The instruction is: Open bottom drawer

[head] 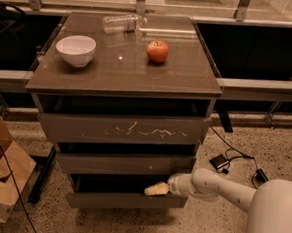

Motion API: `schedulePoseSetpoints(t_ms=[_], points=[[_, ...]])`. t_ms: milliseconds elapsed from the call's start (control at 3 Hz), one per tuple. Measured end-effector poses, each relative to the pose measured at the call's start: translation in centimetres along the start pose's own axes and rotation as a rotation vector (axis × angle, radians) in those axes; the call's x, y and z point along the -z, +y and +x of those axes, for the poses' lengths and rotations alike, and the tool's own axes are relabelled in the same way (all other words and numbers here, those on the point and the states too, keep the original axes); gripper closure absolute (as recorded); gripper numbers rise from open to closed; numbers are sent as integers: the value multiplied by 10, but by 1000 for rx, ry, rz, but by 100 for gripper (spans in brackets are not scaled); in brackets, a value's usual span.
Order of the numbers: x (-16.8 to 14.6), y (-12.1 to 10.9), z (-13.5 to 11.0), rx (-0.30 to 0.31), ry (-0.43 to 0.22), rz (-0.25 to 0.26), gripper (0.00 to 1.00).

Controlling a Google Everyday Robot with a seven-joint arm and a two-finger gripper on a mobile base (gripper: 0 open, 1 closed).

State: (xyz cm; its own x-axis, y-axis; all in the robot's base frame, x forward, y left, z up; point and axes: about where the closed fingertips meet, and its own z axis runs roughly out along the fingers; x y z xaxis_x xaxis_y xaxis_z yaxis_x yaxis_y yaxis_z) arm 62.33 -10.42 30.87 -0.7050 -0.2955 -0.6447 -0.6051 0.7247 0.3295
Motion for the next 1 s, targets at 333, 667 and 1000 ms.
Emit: schedulePoseSetpoints(t_ms=[333,667,1000], points=[[1,3,3,0,0,0,0],[-25,9,20,-14,61,-51,0],[-66,13,48,-56,145,-143,7]])
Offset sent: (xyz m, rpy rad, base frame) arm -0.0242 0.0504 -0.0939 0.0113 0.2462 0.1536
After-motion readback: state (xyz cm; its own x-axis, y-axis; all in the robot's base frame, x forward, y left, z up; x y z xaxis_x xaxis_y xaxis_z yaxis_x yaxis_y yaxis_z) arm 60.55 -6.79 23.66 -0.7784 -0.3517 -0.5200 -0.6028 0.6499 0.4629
